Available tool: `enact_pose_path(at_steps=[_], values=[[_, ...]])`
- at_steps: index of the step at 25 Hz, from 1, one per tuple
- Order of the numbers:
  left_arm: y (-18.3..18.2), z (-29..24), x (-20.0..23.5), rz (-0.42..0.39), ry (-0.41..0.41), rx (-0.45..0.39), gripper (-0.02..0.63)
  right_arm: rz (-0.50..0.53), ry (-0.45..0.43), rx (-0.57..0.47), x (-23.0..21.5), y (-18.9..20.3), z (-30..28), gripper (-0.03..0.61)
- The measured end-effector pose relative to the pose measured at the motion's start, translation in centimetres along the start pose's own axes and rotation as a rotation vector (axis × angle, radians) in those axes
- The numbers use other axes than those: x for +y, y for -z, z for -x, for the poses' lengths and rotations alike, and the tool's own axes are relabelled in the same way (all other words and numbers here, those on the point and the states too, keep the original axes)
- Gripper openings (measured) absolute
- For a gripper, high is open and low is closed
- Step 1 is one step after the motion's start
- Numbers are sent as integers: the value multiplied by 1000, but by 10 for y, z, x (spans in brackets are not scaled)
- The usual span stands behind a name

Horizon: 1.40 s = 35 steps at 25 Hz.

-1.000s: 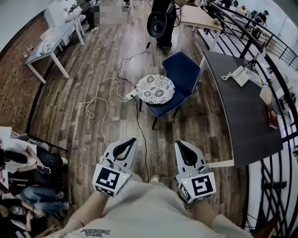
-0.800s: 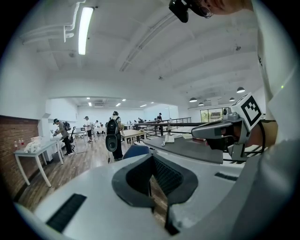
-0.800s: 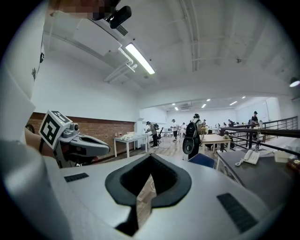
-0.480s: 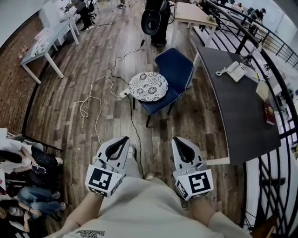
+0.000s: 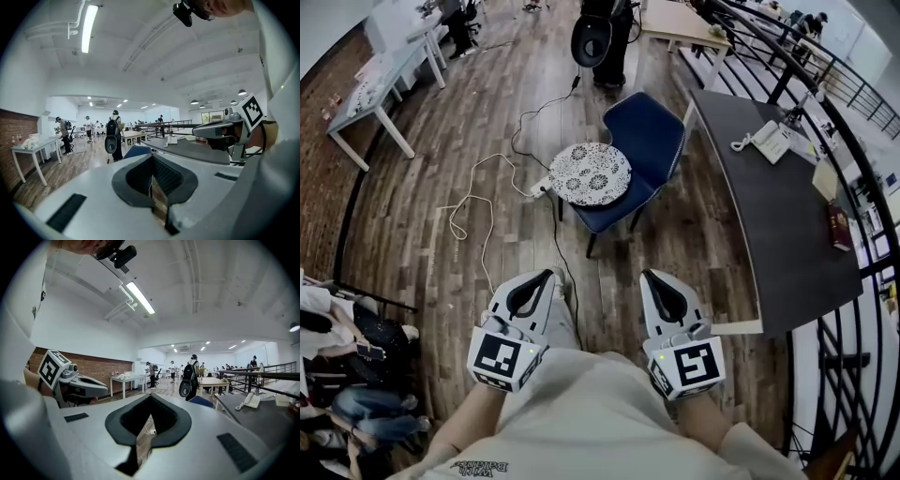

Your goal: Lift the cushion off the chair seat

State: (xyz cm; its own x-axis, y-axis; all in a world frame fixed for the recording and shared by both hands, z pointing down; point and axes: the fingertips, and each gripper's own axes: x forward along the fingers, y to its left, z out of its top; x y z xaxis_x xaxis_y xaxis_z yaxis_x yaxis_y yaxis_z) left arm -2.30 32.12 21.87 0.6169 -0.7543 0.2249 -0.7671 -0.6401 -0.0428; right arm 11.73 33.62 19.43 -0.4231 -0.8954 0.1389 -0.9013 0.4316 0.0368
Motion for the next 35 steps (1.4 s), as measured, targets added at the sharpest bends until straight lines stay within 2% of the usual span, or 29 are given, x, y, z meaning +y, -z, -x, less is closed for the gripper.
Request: enact_pose_path(at_steps=[7, 24, 35], values=[[-11, -46, 49, -1, 31, -13, 5, -10, 29, 20, -17, -1, -61, 2], [-21, -166, 207, 63, 89, 24, 5, -1, 71, 84, -56, -25, -252, 2], [-59, -250, 311, 25, 154, -20, 5, 7, 139, 86, -87, -57, -377, 2]])
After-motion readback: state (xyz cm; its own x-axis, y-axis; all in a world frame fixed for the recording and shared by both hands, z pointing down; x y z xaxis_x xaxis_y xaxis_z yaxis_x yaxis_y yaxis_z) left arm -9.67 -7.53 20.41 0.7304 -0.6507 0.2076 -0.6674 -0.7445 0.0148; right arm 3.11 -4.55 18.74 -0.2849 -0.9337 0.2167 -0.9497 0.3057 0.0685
